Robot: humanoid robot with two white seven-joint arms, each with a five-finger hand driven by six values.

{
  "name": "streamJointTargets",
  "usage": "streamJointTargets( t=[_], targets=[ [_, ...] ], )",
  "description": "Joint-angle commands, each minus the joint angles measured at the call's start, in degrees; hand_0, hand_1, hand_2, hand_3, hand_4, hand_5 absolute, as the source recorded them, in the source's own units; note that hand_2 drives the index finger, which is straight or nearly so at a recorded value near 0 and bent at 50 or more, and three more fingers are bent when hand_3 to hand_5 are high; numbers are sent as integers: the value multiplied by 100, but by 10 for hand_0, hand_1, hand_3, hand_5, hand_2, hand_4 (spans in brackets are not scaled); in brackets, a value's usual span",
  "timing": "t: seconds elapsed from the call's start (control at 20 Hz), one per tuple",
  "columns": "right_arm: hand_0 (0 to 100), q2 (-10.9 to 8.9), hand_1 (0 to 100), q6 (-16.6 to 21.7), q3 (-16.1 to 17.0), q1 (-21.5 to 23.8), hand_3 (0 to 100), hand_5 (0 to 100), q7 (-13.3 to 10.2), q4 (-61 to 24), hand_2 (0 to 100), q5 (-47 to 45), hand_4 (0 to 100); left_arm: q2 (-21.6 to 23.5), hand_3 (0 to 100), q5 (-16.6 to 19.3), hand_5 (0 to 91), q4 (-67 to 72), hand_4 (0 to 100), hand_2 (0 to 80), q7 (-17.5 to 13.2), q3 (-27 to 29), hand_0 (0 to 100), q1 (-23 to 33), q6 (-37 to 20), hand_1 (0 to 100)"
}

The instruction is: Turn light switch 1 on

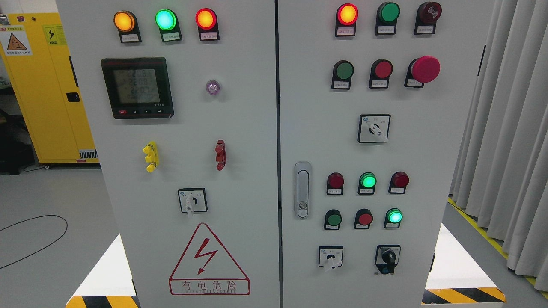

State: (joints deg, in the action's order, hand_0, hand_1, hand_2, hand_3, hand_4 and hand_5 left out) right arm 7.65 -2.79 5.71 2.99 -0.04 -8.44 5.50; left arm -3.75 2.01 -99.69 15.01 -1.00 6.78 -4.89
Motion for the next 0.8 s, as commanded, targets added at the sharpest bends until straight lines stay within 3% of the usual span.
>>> streamJointTargets(
  t=[0.0, 0.15, 0.75],
  targets=[
    [0, 0, 500, -2, 0, 0, 0, 0, -5, 0, 40, 3, 0, -135, 826, 237, 720, -789, 836, 587, 212, -287, 168, -335, 295, 619],
    [0, 0, 500, -2, 0, 0, 0, 0, -5, 0, 40, 3, 0, -152, 828, 414, 725, -868, 839, 580, 265, -384, 167, -484, 594, 623],
    [0, 0, 500, -2, 0, 0, 0, 0, -5, 0, 40, 3, 0, -266, 828, 423, 756, -974, 847, 594, 669, -463, 168, -1336, 1446, 624]
  ],
)
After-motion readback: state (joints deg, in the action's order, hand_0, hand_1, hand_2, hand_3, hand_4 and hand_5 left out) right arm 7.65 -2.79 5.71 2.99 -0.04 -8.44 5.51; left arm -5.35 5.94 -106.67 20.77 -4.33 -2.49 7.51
